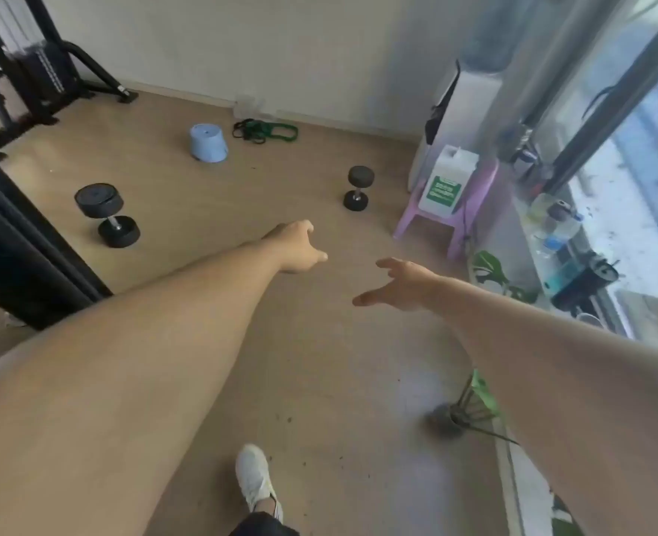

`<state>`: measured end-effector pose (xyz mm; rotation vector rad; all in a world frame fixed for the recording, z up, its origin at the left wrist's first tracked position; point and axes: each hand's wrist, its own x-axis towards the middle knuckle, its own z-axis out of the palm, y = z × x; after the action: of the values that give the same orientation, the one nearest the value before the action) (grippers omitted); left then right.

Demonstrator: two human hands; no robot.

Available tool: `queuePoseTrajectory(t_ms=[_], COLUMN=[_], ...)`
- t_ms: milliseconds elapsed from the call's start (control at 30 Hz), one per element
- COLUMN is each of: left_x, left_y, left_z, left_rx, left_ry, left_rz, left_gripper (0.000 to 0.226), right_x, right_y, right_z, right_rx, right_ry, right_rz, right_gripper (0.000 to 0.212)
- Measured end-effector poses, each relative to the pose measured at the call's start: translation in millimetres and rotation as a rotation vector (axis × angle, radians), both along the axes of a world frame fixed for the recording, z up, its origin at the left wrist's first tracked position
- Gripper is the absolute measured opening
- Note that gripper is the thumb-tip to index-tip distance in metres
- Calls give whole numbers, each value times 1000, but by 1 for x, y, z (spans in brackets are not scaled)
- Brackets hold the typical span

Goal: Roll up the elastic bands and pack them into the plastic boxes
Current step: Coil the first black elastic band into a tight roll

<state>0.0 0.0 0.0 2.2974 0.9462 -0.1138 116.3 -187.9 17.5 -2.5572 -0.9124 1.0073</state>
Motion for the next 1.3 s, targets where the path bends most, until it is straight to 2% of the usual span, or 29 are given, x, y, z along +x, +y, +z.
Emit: queuePoseTrajectory(t_ms=[233,433,567,800,933,1167,1300], left_x=[13,54,96,196,252,309,335], left_y=[165,316,398,543,635,822,947], left_z=[-33,-32,-40,-77,-80,-73,-88], left_rx=[-66,-115,-119,-140,-184,-264,-296], left_ry=[22,50,82,204,220,168,133], left_rz=[124,187,158,98,117,220,281], left_gripper=[70,62,57,56,49,63,62], right_x=[25,68,106,208,272,338,366], right_y=[195,351,432,569,669,875,1002], right_z=[-43,-37,-50,-99,-100,-90,-103], right_rx=[35,73,56,-57,-113,-86,-66], right_ry=[18,24,48,122,150,138,129], right_rz=[30,36,25,-1,17,118,139], right_gripper=[96,86,81,86,88,85,86])
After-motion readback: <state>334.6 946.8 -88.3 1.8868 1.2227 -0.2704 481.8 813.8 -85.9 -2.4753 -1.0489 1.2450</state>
